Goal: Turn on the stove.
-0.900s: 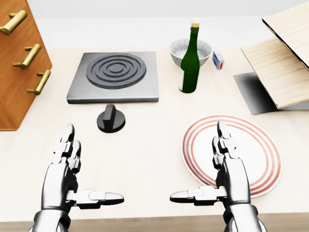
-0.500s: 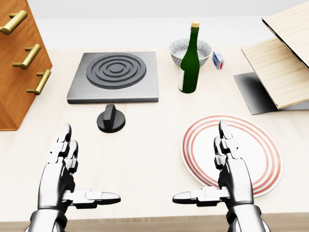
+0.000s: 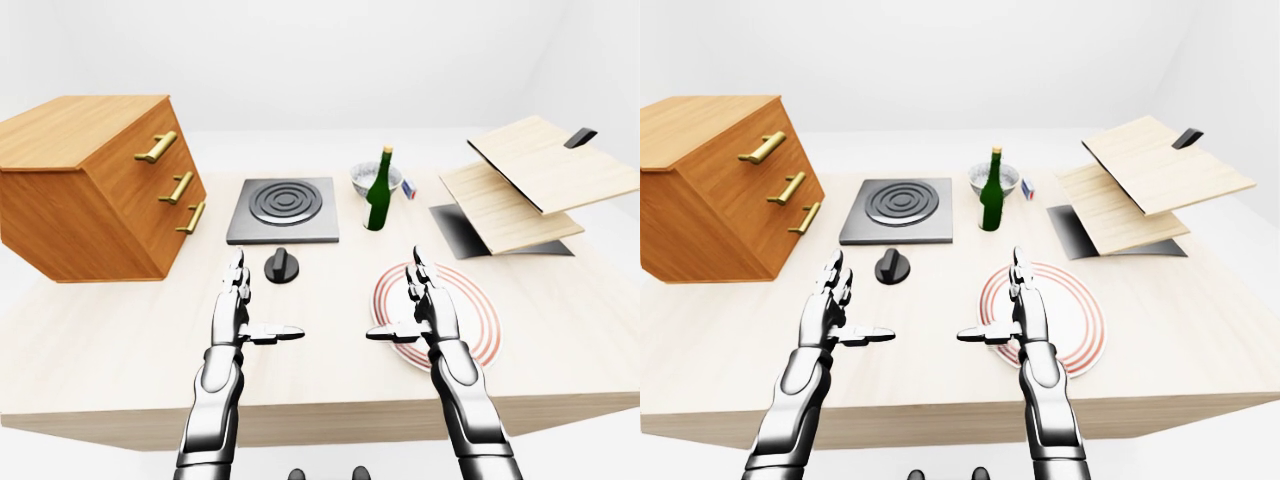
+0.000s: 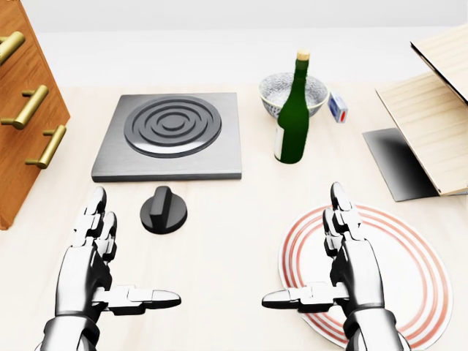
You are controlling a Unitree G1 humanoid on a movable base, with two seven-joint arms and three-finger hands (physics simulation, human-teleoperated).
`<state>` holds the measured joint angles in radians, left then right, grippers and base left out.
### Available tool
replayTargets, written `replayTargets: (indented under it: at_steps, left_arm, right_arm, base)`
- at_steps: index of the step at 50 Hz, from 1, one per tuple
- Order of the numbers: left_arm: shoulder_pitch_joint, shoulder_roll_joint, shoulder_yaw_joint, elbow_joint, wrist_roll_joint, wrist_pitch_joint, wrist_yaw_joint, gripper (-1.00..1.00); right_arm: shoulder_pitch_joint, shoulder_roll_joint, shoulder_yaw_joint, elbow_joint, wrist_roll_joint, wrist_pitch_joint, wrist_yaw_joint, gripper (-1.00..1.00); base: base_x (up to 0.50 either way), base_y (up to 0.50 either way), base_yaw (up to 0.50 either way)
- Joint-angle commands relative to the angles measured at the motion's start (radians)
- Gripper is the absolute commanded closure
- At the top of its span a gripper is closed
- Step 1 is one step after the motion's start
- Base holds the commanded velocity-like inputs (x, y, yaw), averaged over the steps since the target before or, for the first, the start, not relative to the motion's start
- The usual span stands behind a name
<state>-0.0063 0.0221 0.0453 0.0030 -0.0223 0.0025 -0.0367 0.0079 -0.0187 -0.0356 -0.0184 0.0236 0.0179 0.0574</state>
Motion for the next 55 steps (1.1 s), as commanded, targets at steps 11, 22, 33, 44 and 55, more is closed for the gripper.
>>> replayTargets:
  at_steps: [11, 22, 33, 44, 55]
  left_arm:
    - [-0.001, 0.001, 0.004, -0.001, -0.003, 0.001, 0.000, -1.00]
    - [-0.001, 0.001, 0.004, 0.000, -0.004, 0.000, 0.000, -1.00]
    - [-0.020, 0.004, 0.009, 0.038, -0.005, -0.013, 0.001, -1.00]
    - [-0.148, 0.002, -0.004, 0.348, 0.015, -0.090, 0.031, -1.00]
    - [-0.218, -0.009, -0.022, 0.544, 0.037, -0.090, 0.049, -1.00]
  right_arm:
    - [0.004, 0.000, -0.002, -0.008, 0.013, 0.001, 0.010, -1.00]
    - [0.015, 0.001, -0.003, -0.037, 0.027, 0.010, 0.017, -1.00]
    - [0.013, 0.001, 0.000, -0.027, 0.021, 0.003, 0.016, -1.00]
    - [0.023, 0.002, 0.002, -0.045, 0.030, 0.013, 0.026, -1.00]
    - [0.027, 0.001, -0.004, -0.067, 0.042, 0.029, 0.035, -1.00]
  base:
    - [0.24, 0.00, 0.00]
    - [0.00, 0.00, 0.00]
    - [0.00, 0.00, 0.00]
    - [0.00, 0.00, 0.00]
    - [0.00, 0.00, 0.00]
